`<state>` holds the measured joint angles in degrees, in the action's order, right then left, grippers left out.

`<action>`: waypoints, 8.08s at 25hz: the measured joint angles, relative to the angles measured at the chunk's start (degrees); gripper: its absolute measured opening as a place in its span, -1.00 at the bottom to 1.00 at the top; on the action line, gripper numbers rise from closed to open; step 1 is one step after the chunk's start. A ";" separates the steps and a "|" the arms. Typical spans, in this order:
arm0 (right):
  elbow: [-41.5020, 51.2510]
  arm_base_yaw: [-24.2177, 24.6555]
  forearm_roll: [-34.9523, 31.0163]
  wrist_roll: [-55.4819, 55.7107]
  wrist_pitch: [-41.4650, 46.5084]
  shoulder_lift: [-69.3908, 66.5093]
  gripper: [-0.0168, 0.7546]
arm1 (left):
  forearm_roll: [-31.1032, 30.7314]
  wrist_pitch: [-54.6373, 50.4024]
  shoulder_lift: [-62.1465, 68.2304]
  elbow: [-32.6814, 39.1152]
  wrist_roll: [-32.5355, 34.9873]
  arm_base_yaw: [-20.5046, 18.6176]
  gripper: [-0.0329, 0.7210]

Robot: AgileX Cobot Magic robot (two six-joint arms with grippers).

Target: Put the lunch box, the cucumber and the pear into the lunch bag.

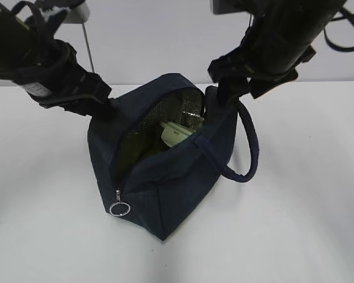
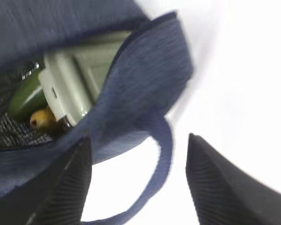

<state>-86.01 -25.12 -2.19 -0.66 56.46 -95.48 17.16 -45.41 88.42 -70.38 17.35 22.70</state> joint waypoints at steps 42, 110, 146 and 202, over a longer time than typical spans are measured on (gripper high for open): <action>54.86 -18.67 -100.94 -106.41 -34.48 14.38 -0.26 | 3.02 15.51 -36.47 30.58 -0.05 0.00 -0.15; 39.63 -35.07 -23.99 -4.78 -89.38 -19.59 0.17 | 3.02 15.35 -36.47 30.58 -0.05 0.00 -0.28; 39.63 -35.07 -32.14 -12.24 -89.87 -18.90 -0.55 | 3.02 15.35 -36.47 30.58 -0.05 0.00 -0.28; 39.84 -35.07 -30.43 -16.31 -76.12 -9.95 -0.94 | 3.02 15.35 -36.47 30.58 -0.10 0.00 -0.28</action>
<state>-46.17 -60.19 -32.62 -16.98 -19.66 -105.43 20.18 -30.06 51.95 -39.80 17.25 22.70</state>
